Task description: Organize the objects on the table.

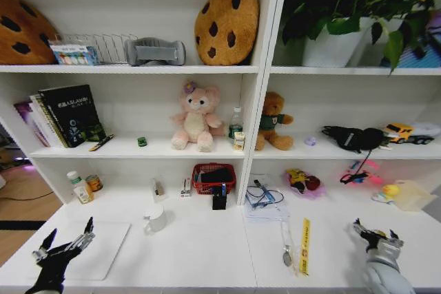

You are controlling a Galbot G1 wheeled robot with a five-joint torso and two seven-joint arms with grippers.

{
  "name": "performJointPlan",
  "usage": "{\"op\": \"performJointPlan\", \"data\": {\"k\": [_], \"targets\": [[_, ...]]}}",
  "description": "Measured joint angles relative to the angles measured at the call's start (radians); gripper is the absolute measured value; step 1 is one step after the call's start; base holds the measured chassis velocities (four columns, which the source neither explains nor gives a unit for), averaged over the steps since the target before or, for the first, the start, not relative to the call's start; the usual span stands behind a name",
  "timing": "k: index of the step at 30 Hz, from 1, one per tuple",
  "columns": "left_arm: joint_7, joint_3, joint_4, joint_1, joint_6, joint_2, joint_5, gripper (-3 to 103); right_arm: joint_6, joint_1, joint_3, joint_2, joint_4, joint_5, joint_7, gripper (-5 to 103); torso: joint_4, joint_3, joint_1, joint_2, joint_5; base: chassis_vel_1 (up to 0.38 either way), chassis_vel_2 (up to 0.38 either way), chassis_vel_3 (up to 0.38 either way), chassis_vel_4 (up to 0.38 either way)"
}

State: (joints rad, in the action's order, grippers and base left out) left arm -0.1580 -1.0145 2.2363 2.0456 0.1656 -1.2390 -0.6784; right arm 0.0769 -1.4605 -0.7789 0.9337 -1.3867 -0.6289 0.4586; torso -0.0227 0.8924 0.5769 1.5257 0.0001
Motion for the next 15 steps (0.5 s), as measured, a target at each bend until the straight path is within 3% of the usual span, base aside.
{"op": "performJointPlan", "data": {"k": [4,7,8,11,15], "targets": [[0.0,0.0,0.0,0.0,0.0,0.0,0.0,100,-0.003,-0.008,-0.002,0.007,0.005,-0.014,0.004,75,-0.0001,0.0,0.0,0.0,0.0,0.0,0.0,0.0,0.0],[0.0,0.0,0.0,0.0,0.0,0.0,0.0,100,-0.003,-0.001,-0.001,0.004,0.019,-0.024,0.004,58,0.0,0.0,0.0,0.0,-0.0001,0.0,0.0,0.0,0.0],[0.0,0.0,0.0,0.0,0.0,0.0,0.0,100,-0.003,-0.001,-0.001,0.004,0.019,-0.024,0.004,58,0.0,0.0,0.0,0.0,-0.0001,0.0,0.0,0.0,0.0],[0.0,0.0,0.0,0.0,0.0,0.0,0.0,100,-0.003,0.002,0.002,0.003,0.02,-0.027,0.004,42,0.0001,0.0,0.0,0.0,-0.0001,0.0,0.0,0.0,0.0],[0.0,0.0,0.0,0.0,0.0,0.0,0.0,100,-0.002,0.002,0.004,0.005,0.018,-0.025,0.003,31,0.0001,0.0,0.0,0.0,-0.0002,0.0,0.0,0.0,0.0]]}}
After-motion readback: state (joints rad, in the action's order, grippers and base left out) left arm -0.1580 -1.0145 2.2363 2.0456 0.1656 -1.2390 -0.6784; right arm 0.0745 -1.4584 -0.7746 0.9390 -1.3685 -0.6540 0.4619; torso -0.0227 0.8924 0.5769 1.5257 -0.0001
